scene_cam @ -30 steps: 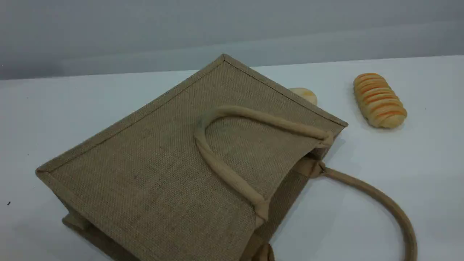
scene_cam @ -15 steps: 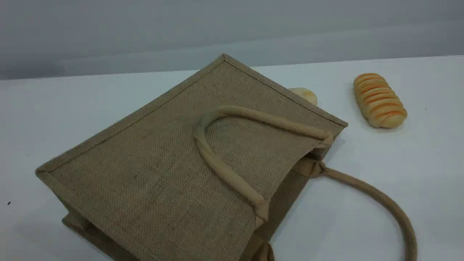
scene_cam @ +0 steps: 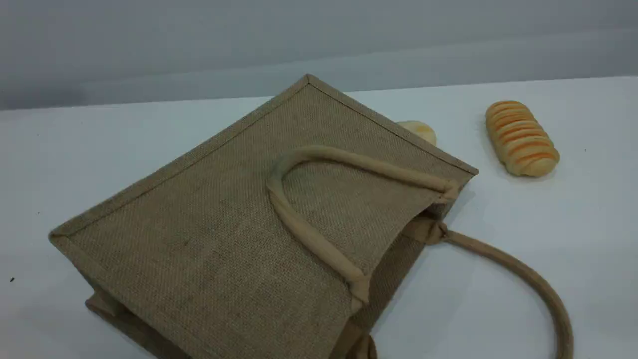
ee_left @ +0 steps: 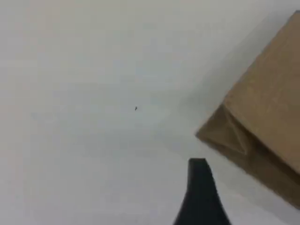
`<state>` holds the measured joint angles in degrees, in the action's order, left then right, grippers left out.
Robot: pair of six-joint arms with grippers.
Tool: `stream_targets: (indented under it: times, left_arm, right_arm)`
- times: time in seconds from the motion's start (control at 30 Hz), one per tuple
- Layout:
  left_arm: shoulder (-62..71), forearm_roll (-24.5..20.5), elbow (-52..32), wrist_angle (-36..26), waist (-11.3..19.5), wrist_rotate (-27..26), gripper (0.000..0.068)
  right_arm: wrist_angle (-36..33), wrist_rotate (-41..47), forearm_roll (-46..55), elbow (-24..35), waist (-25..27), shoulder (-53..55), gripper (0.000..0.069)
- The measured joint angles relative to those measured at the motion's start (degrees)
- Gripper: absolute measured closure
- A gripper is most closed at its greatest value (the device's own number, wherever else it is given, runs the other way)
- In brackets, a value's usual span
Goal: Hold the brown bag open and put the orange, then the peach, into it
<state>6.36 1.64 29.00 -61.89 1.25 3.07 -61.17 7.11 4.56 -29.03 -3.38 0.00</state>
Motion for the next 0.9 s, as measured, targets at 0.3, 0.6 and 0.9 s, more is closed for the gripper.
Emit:
stream_targets:
  times: [0.3, 0.6, 0.9]
  left_arm:
    - [-5.71, 0.05, 0.0, 0.0, -1.41, -0.01, 0.0239]
    - [-6.36, 0.0, -0.05, 0.07, -3.85, 0.04, 0.0239]
    - [-6.36, 0.0, -0.05, 0.25, -3.74, 0.04, 0.0239]
  right_arm:
    - [0.05, 0.12, 0.0, 0.0, -0.07, 0.0, 0.0267]
    - [0.05, 0.12, 0.0, 0.0, -0.07, 0.0, 0.0267]
    - [0.05, 0.0, 0.0, 0.0, -0.07, 0.0, 0.0267]
